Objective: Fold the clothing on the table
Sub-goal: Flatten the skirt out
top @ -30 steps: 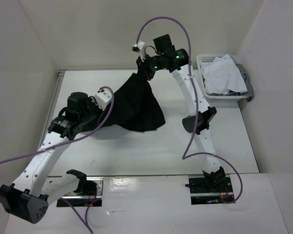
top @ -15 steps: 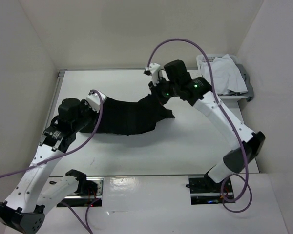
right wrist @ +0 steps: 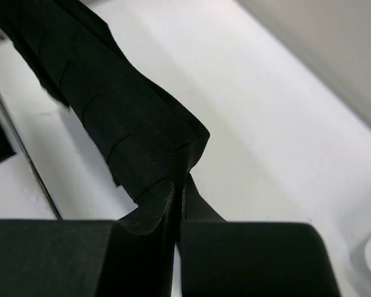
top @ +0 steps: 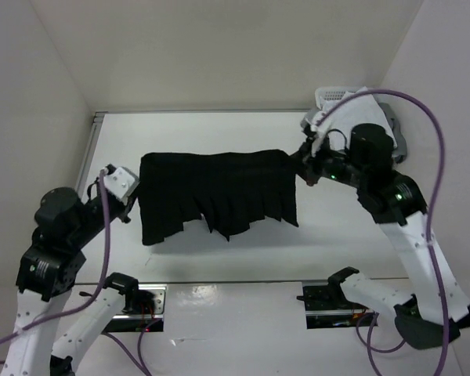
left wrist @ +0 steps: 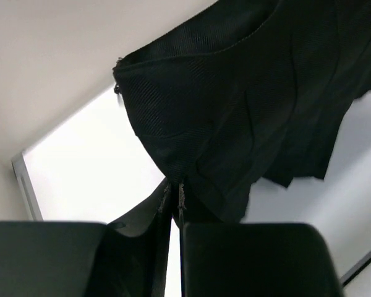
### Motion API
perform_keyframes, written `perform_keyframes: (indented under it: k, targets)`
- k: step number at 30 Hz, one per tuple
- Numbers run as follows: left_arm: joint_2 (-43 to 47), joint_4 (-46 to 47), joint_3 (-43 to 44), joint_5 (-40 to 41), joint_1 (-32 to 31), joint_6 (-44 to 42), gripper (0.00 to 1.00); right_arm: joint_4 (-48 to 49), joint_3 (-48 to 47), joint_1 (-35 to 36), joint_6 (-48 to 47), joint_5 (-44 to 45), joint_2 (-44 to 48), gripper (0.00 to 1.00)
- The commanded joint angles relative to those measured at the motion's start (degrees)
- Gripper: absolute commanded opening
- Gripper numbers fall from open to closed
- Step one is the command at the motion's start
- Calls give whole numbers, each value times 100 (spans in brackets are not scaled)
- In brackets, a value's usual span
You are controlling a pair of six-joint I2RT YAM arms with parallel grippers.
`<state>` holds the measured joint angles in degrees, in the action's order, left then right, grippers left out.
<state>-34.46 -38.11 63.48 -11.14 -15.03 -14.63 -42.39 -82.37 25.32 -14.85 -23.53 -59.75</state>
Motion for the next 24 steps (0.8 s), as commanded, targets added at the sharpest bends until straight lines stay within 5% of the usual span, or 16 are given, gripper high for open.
perform_keyframes:
  k: [1,12,20,23,24]
  targets:
    - [394,-250,349,-344,245,-251,10,285,54,-404,-150,-669,753,0]
    - [1029,-478,753,-1655,967,-84,10,231,395,-1486,114,-1910,1853,0]
    - [915,-75,-467,-1875,967,22,14,539,1468,-1486,-61,-1752,1484,0]
    - [688,136,-951,-1822,906,75,24,775,1802,-1486,-132,-1550,1272,0]
    - [599,137,-952,-1822,905,75,41,837,1908,-1486,-132,-1549,1203,0]
